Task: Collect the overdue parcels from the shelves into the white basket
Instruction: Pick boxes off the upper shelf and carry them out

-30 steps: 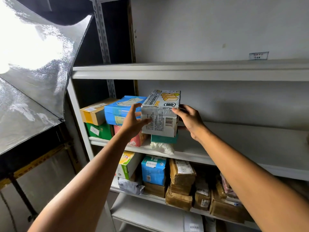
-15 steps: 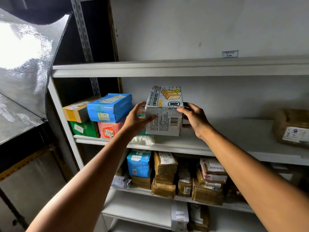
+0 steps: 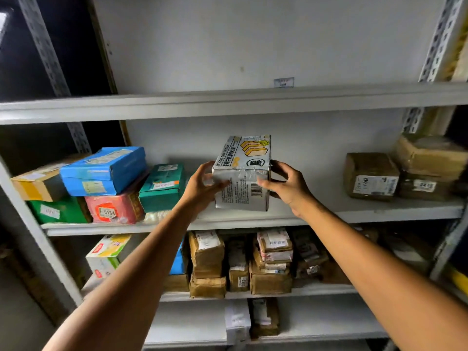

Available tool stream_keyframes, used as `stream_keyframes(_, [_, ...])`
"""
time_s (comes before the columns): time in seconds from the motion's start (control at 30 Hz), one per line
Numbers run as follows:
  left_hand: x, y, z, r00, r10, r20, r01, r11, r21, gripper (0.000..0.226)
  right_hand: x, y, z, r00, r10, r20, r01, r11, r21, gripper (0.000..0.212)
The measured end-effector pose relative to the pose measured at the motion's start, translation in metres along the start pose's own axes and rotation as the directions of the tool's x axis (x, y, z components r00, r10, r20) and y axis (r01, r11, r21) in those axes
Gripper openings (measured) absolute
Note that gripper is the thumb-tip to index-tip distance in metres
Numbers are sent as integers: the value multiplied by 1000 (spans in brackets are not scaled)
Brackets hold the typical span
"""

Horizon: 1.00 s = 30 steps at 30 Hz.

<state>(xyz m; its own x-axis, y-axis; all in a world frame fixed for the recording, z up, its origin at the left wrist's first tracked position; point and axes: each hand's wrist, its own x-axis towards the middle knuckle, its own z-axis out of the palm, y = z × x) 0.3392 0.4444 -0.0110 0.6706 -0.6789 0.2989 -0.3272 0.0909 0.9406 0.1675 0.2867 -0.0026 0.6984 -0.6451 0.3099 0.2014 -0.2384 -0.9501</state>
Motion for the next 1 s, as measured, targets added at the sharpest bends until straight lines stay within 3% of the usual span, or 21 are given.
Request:
stream_keyframes(0.33, [9,-8,61,984,-26,177,50,990,-133,68,-23,12,-56,982,17,-187,-54,979,-198,71])
stream_keyframes(0.5, [14,-12,81,957,-38,288,100,974,-203,77,-35,12,-71,946,-16,-325,-58,974,-217,54])
stream_keyframes(0.67, [12,-14,95,950,-31,310,97,975,-202,80,-41,16,-84,939,20,-344,-104,968,-228,48])
stream_keyframes(0.83, [9,-11,109,968,-19,250,37,997,-67,80,-44,26,-102,934,76,-350,-172,952,-254,82])
stream_keyframes(1.0, [1,5,122,973,47,225,-62,996,60,81,-49,18,-111,935,88,-343,-167,964,-209,49])
